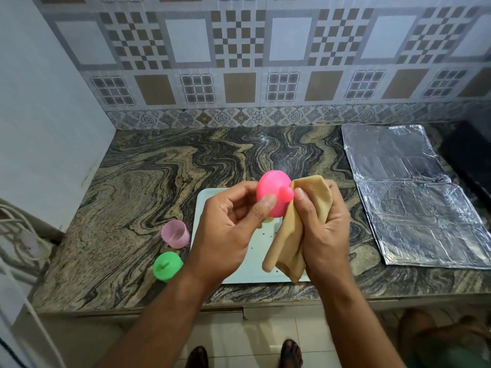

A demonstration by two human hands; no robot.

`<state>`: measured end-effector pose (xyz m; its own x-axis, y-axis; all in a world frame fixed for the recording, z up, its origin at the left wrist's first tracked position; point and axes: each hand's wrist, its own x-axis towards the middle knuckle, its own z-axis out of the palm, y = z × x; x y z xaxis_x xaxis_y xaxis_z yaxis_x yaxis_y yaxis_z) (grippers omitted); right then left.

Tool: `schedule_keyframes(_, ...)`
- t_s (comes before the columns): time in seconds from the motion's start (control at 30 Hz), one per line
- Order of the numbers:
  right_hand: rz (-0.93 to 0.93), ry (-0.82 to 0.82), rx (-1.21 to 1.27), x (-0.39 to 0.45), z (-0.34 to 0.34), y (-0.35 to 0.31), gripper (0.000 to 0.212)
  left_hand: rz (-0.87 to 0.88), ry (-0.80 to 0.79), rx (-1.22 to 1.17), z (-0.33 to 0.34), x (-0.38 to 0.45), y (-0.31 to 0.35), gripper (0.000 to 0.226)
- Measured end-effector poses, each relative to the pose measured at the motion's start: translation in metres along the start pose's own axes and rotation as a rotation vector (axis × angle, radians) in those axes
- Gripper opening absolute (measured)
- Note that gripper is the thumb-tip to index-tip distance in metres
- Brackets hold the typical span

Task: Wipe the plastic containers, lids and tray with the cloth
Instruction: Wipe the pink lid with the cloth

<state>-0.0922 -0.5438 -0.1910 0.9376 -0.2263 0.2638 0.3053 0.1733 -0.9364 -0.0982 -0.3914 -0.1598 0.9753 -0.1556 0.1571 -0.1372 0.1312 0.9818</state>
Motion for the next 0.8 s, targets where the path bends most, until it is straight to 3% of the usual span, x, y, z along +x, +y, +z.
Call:
schedule_keyframes(0.23,-0.162,-0.177,-0.272,0.011,-0.010,-0.022,0.013,-0.039,-0.173,0.068,-0.020,0.011,0.011,0.018)
schedule_keyframes(0.43,-0.107,-0.302,-0.287,0.026,-0.016,-0.029,0.013,-0.216,-0.272,0.108,-0.041,0.019,0.007,0.021)
schedule_keyframes(0.6,-0.081,-0.115,-0.243,0.022,-0.011,-0.019,0.012,-0.120,0.010,0.189,-0.034,0.011,0.006,0.039)
schedule_keyframes(0.8,0.018,0.003,-0.184,0.006,0.001,-0.002,0.010,0.078,0.152,0.653,-0.028,-0.003,0.005,0.045)
